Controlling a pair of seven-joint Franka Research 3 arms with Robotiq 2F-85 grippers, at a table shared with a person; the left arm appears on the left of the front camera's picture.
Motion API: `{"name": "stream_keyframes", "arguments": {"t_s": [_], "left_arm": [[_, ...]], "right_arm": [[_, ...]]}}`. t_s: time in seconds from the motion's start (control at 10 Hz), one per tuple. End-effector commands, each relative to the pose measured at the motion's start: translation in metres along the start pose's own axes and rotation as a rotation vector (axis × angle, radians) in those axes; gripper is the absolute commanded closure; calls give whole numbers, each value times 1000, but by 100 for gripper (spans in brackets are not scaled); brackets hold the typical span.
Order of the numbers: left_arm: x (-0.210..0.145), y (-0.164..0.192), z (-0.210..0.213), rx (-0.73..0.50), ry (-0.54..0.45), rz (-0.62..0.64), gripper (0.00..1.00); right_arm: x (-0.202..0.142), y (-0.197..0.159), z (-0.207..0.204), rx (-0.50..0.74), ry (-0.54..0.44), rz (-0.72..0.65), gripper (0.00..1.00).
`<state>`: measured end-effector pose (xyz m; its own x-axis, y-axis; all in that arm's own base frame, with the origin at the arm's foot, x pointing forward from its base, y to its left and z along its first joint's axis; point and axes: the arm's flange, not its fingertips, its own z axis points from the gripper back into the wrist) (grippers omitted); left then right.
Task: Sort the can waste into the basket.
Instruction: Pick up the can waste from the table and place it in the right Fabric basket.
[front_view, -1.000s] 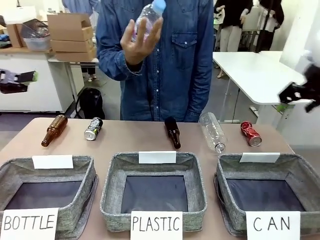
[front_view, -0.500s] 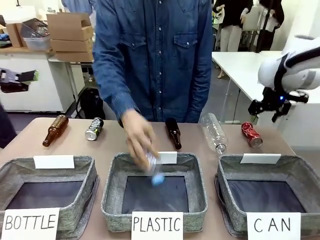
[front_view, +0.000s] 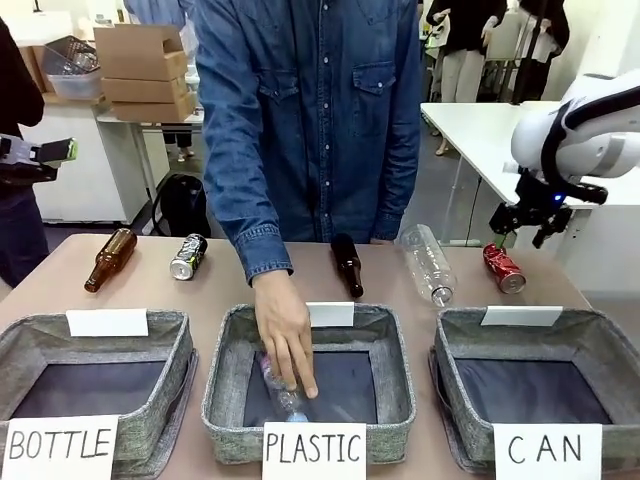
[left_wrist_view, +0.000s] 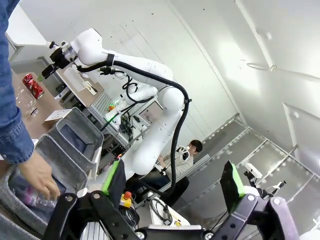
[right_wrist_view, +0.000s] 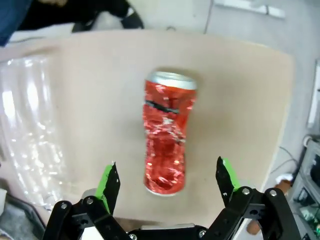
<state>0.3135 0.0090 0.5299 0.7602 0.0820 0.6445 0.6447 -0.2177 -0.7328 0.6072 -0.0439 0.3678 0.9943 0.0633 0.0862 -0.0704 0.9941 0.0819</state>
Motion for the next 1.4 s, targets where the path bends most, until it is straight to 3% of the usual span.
{"name": "stream_keyframes", "arguments": {"t_s": [0.0, 0.4, 0.8, 0.9, 1.0, 1.1, 1.2, 1.3], "left_arm": [[1, -1, -2, -18, -8, -22, 0], [1, -1, -2, -18, -8, -22, 0], [1, -1, -2, -18, -8, -22, 0], [1, -1, -2, -18, -8, -22, 0], [1, -1, -2, -18, -8, -22, 0], [1, -1, -2, -18, -8, -22, 0], [1, -1, -2, -18, -8, -22, 0], [1, -1, -2, -18, -8, -22, 0]], "right_arm": [[13, 2, -15, 36, 16, 35, 0], [28, 9, -55, -14, 31, 1, 0], [31, 6, -60, -56, -15, -52, 0], [31, 6, -61, -64, -12, -64, 9], [31, 6, -62, -86, -3, -58, 59], [31, 6, -61, -96, 2, -65, 69], [31, 6, -61, -95, 7, -65, 100], [32, 5, -62, -102, 12, -69, 100]]}}
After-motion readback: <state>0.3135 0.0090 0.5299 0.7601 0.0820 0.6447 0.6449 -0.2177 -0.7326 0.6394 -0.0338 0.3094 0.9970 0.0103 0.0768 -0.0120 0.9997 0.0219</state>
